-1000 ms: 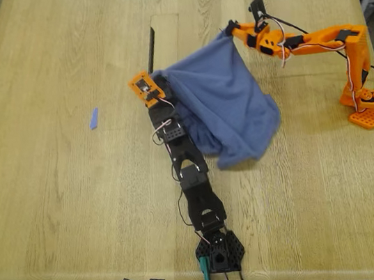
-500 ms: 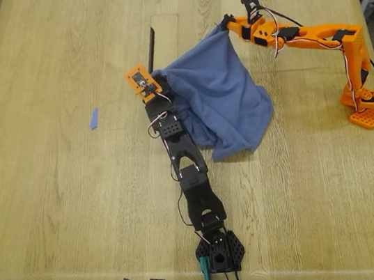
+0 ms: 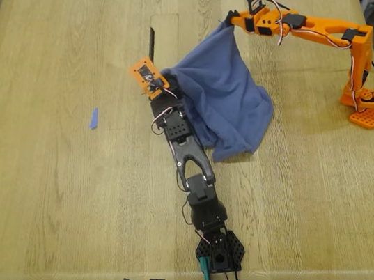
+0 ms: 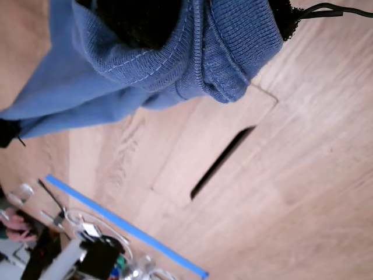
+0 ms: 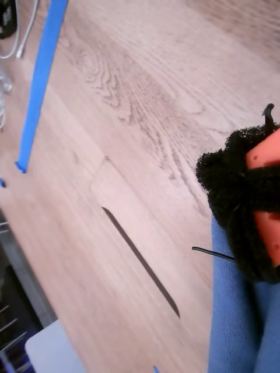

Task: Fold a T-shirt

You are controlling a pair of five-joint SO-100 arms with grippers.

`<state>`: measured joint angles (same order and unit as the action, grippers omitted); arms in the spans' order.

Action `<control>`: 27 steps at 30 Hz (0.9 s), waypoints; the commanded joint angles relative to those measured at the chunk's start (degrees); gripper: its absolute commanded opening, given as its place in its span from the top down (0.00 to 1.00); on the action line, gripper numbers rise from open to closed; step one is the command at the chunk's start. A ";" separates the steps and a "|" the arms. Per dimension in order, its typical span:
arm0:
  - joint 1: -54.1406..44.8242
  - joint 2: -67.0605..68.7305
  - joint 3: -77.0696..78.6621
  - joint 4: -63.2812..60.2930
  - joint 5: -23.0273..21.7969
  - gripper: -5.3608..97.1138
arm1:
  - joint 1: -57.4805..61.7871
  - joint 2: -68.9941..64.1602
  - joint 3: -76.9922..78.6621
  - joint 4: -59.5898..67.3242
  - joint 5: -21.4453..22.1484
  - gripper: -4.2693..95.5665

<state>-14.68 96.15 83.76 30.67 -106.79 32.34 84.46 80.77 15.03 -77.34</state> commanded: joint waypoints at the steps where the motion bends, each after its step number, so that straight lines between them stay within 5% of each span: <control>1: 0.88 16.52 0.44 4.83 -0.18 0.95 | -0.44 7.12 -1.67 3.69 0.00 0.96; 27: 25.14 45.00 17.58 33.40 -1.67 0.95 | -13.36 47.02 25.93 34.10 0.18 0.96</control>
<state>7.03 133.95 102.04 63.46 -107.58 19.86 127.44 106.00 48.16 -77.34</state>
